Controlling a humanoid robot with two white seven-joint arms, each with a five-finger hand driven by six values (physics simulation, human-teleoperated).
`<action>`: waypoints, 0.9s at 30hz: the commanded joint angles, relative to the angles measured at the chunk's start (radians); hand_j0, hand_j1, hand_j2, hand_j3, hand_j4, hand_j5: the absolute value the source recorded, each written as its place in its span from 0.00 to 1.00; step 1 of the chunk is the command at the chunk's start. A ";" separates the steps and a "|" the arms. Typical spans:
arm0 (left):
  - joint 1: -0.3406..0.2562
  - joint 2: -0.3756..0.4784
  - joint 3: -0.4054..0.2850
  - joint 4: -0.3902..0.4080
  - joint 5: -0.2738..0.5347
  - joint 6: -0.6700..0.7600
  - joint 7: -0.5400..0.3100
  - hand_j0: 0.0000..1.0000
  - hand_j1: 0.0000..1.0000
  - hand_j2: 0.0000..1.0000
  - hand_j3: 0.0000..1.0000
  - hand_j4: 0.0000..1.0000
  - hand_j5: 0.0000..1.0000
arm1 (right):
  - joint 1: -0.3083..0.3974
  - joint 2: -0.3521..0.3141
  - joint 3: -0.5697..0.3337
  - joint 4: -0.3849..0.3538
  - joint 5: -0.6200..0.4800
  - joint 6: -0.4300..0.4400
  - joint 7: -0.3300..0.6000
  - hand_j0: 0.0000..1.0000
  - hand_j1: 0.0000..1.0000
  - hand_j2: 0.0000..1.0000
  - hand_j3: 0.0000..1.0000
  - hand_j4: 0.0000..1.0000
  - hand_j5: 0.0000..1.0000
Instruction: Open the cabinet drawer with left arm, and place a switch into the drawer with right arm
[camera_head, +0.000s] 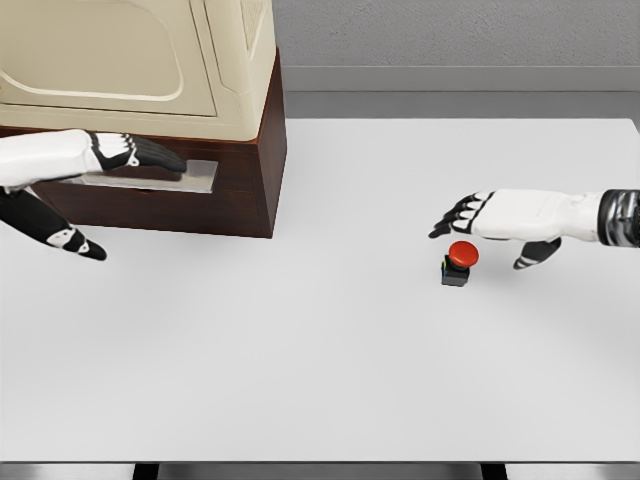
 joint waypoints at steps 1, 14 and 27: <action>0.001 0.001 0.022 0.000 0.043 0.031 -0.007 1.00 1.00 1.00 1.00 1.00 1.00 | 0.000 0.014 0.011 0.002 -0.004 0.017 0.000 1.00 1.00 1.00 1.00 1.00 1.00; 0.011 -0.040 0.039 0.002 0.063 0.303 -0.001 1.00 1.00 1.00 1.00 1.00 1.00 | -0.002 0.054 0.039 0.008 -0.002 0.018 0.000 1.00 1.00 1.00 1.00 1.00 1.00; 0.040 -0.043 0.042 0.002 0.093 0.410 -0.060 1.00 1.00 1.00 1.00 1.00 1.00 | 0.000 0.054 0.057 0.008 -0.002 0.011 0.000 0.80 0.80 0.80 0.80 0.80 0.80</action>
